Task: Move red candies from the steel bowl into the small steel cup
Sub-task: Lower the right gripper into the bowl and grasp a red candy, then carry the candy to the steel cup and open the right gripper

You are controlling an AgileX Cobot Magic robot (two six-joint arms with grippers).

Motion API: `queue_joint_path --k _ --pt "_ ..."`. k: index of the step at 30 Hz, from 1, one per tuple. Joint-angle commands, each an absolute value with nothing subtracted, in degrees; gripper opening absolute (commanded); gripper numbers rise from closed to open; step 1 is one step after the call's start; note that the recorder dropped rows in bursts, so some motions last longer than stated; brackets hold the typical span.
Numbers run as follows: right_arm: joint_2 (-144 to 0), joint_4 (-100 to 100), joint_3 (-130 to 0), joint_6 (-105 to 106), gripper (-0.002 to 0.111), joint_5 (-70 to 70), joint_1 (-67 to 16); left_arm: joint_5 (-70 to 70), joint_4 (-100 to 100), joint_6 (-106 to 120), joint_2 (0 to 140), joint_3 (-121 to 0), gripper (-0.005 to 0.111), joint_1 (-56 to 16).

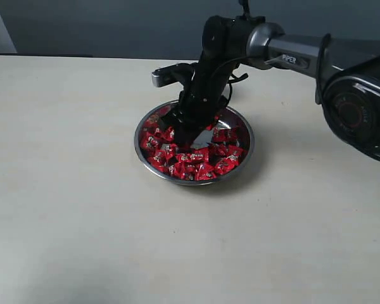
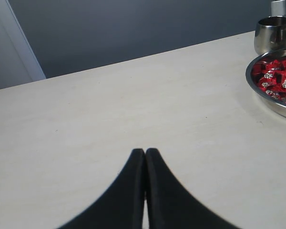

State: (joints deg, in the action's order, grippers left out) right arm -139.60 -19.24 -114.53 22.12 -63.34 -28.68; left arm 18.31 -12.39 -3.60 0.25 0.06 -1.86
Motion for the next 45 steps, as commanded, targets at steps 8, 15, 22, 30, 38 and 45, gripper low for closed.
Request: queue_joint_path --k 8,15,22,30,38,45 --pt "-140.4 -19.3 -114.6 22.5 0.010 -63.3 -28.6 17.9 -12.6 -3.9 0.0 0.0 0.000 -1.9" --pt "-137.2 -19.3 -114.6 22.5 -0.001 -62.0 -28.6 17.9 -12.6 -3.9 0.0 0.0 0.000 -1.9" --pt "-132.2 -14.7 -114.6 23.1 -0.001 -58.6 -28.6 17.9 -12.6 -3.9 0.0 0.0 0.000 -1.9" --pt "-129.8 -6.2 -114.6 19.5 -0.001 -42.9 -27.7 17.9 -12.6 -3.9 0.0 0.0 0.000 -1.9" --pt "-131.6 -5.9 -114.6 19.0 -0.001 -33.7 -25.1 17.9 -12.6 -3.9 0.0 0.0 0.000 -1.9" --pt "-133.9 -6.0 -114.6 17.7 -0.001 -33.5 -22.7 17.9 -12.6 -3.9 0.0 0.0 0.000 -1.9"
